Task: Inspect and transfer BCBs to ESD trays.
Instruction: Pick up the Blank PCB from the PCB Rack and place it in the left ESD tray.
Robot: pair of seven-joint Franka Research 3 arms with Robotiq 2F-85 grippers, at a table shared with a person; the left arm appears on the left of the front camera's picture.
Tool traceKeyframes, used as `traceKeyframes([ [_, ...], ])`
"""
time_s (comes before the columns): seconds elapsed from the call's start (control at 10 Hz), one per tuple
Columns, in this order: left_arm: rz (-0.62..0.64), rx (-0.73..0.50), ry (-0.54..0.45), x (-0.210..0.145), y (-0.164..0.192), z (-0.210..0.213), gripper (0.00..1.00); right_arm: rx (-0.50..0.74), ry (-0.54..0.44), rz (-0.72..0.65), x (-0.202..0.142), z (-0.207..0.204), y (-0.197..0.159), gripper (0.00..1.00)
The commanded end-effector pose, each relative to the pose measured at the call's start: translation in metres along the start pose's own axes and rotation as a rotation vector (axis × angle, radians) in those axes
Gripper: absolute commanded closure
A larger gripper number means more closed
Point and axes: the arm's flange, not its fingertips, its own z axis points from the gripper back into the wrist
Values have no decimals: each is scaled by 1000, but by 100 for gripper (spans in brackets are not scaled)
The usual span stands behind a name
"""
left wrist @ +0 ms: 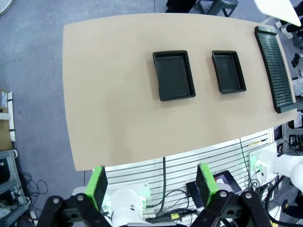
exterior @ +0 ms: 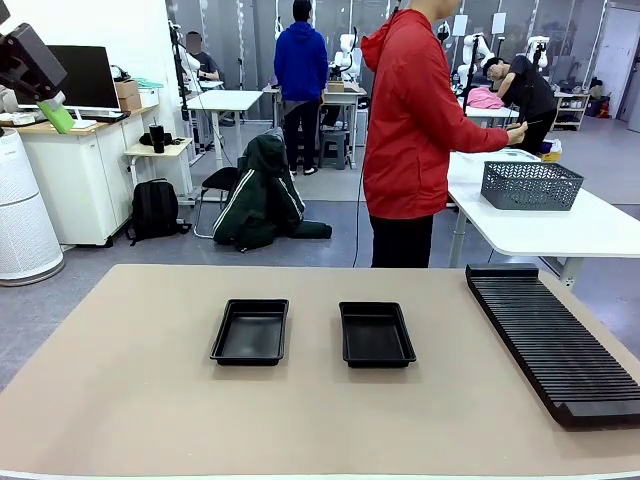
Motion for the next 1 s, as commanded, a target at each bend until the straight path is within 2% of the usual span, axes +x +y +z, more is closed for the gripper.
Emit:
traceKeyframes([
  [0.0,25,32,85,20,-1,9,0,1,2,0,-1,-1,0,0],
  [0.4,3,12,135,38,10,-4,0,1,2,0,-1,-1,0,0],
  [0.5,7,11,94,34,7,-4,0,1,2,0,-1,-1,0,0],
  [0.9,7,11,94,34,7,-4,0,1,2,0,-1,-1,0,0],
])
